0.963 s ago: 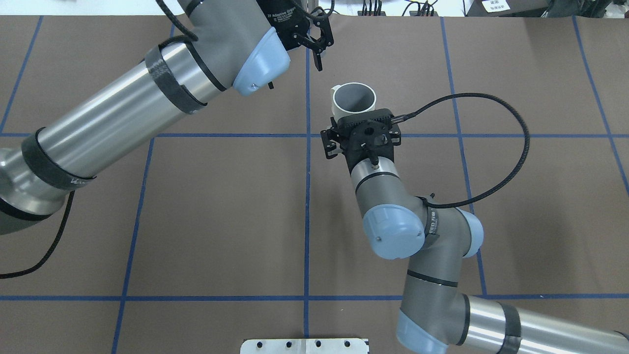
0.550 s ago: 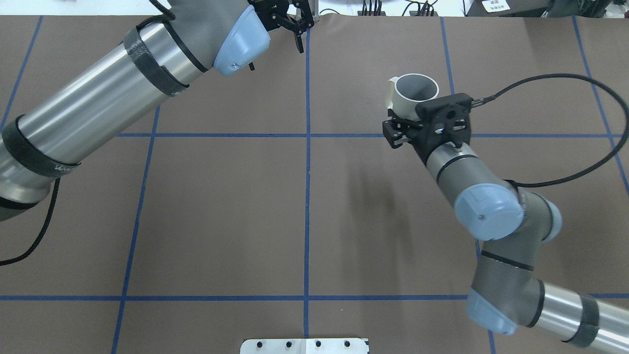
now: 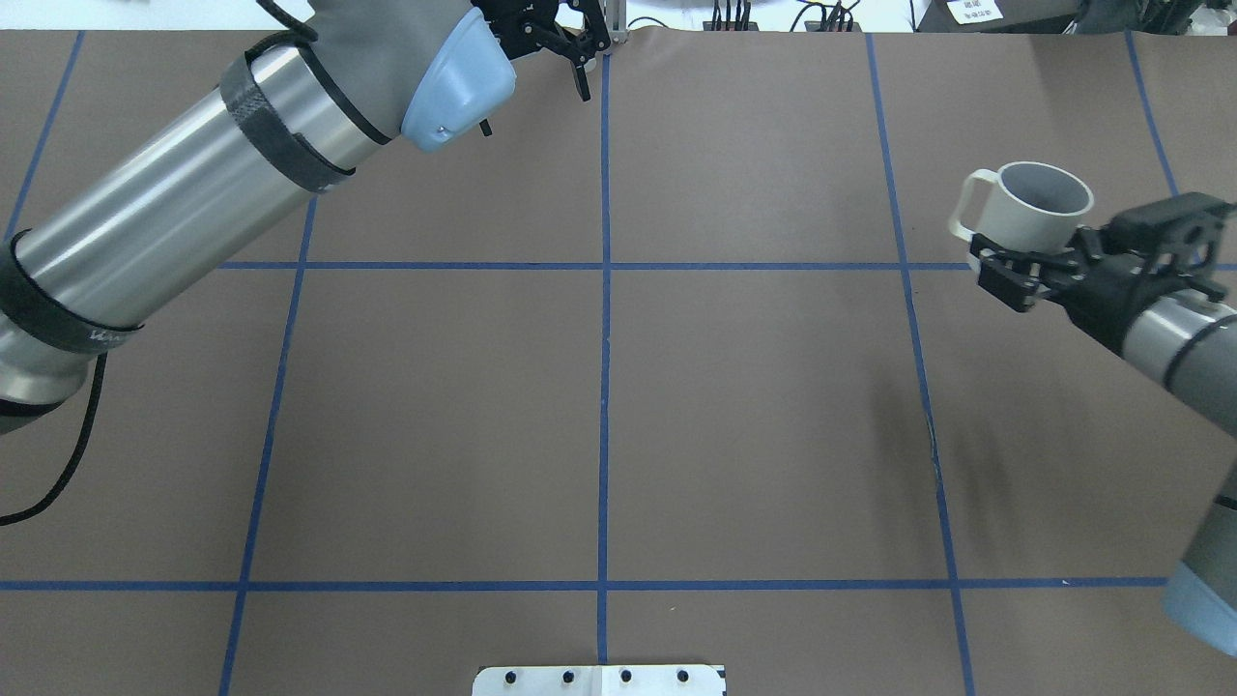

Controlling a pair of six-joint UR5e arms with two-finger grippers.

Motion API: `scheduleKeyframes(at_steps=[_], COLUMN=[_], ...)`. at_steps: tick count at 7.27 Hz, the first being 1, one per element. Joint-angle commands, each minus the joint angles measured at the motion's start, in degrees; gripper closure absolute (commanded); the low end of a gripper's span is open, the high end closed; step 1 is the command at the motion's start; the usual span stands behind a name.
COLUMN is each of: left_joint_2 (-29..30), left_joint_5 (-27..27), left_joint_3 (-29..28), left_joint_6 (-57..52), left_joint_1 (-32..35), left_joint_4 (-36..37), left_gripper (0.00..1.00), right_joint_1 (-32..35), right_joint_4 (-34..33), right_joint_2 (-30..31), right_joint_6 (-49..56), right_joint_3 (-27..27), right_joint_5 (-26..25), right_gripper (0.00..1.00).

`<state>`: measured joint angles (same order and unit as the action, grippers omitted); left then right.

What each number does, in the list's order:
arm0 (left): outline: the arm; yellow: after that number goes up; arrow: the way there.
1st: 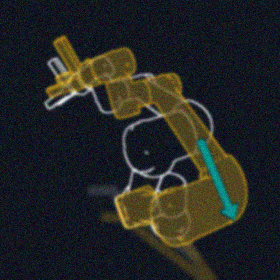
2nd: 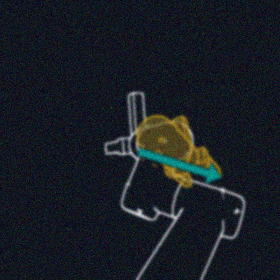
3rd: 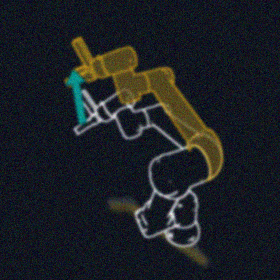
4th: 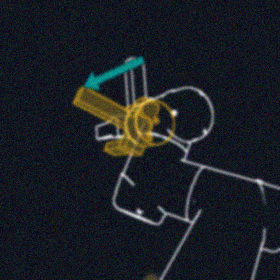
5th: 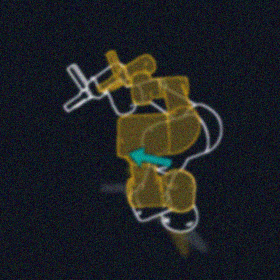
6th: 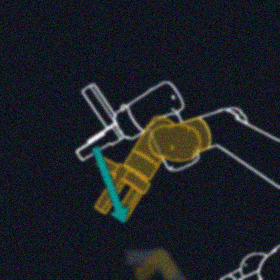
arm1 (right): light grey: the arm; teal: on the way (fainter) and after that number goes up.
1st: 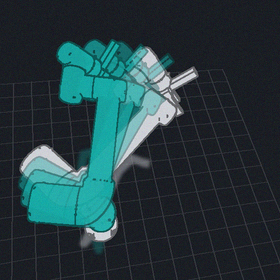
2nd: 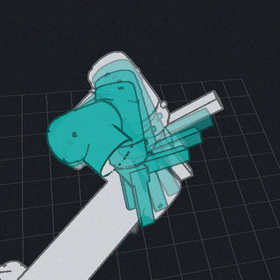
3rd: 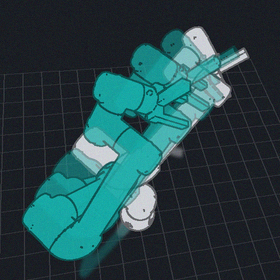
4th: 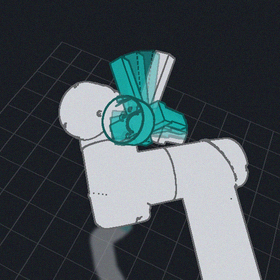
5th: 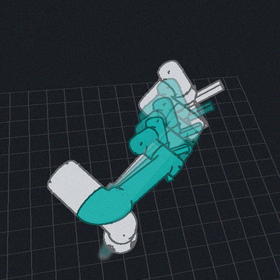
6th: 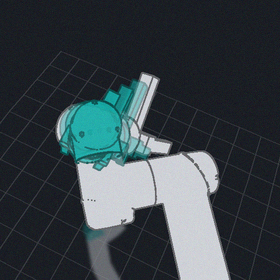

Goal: Left arm hands cup to right arm to dump lemon

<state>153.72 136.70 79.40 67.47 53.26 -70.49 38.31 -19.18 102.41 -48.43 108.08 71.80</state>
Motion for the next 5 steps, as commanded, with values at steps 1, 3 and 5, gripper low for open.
scheduleKeyframes(at_steps=[1,3,5], left_joint_2=[-0.8,-2.7,-3.0], left_joint_5=[-1.6,-2.5,-3.6], left_joint_3=[2.1,5.2,5.9], left_joint_6=[0.0,0.0,0.0], left_joint_1=[-0.6,-0.9,-1.1], left_joint_4=[0.2,0.2,0.2], left_gripper=[0.00,0.00,0.00], right_joint_1=[4.3,18.1,30.6], right_joint_4=[15.7,25.3,33.3], right_joint_2=[13.9,15.5,12.1], right_joint_6=[0.2,0.1,-0.8], right_joint_3=[-0.5,-8.3,-19.3], right_joint_5=[5.8,22.9,37.1], right_gripper=[1.00,1.00,1.00])
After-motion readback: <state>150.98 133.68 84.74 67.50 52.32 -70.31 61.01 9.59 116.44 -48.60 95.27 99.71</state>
